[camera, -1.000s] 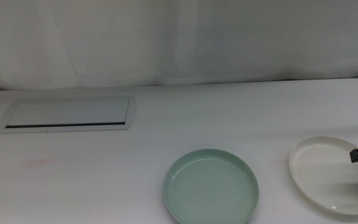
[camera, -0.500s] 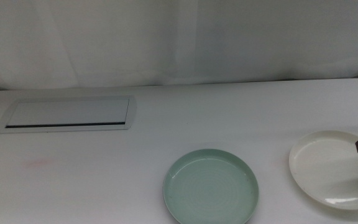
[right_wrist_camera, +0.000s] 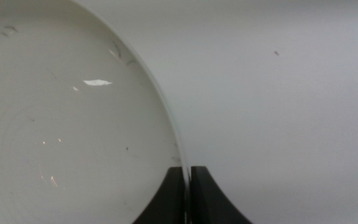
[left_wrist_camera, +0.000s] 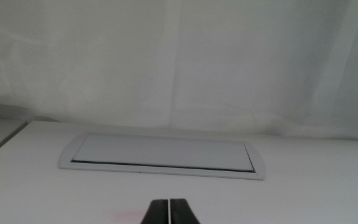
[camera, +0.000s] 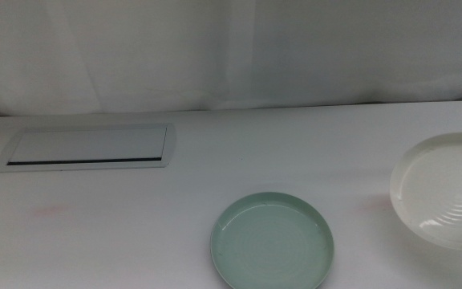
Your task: Stack the three bowls on top of each other.
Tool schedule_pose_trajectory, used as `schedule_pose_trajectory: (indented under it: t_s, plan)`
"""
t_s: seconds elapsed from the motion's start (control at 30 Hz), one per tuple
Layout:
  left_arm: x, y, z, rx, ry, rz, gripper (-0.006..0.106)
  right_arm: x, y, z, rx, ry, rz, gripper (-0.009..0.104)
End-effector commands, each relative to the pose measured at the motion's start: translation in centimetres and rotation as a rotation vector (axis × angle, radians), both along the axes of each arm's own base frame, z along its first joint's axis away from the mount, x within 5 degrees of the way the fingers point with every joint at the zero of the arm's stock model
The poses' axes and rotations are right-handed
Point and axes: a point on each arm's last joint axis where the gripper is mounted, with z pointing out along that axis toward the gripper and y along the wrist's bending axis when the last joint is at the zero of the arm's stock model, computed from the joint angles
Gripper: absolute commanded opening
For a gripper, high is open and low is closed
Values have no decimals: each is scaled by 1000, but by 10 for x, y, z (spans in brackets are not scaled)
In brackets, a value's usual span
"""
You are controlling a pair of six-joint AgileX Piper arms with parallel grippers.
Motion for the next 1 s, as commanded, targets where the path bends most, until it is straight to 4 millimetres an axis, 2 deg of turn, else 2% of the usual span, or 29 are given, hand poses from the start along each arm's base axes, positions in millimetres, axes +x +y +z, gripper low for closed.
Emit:
schedule_pose_trajectory:
  t_s: [0.0,0.13,0.27,0.37,0.5,0.63,0.83,0.97]
  plan:
    - [-1,-1,-11,-5,-8,-7,-2,-9,2,14,3,-33,2,-2]
    - [-1,-1,-11,-5,-8,-7,-2,-22,10,32,76,-93,-6,-2]
    - [-1,-1,-11,-5,-8,-7,-2,-25,22,41,194,-139,24,-2]
    - [-1,-1,-11,-5,-8,-7,-2,-24,35,41,245,-139,67,-2]
    - [-1,-1,-11,-5,-8,-7,-2,-22,65,40,271,-147,147,-2]
    - [-1,-1,-11,-5,-8,-7,-2,-18,96,34,306,-137,207,-2]
    - [-1,-1,-11,-5,-8,-7,-2,-11,137,11,333,-76,273,-2]
    - [-1,-1,-11,-5,-8,-7,-2,-6,158,-5,339,-49,294,-2]
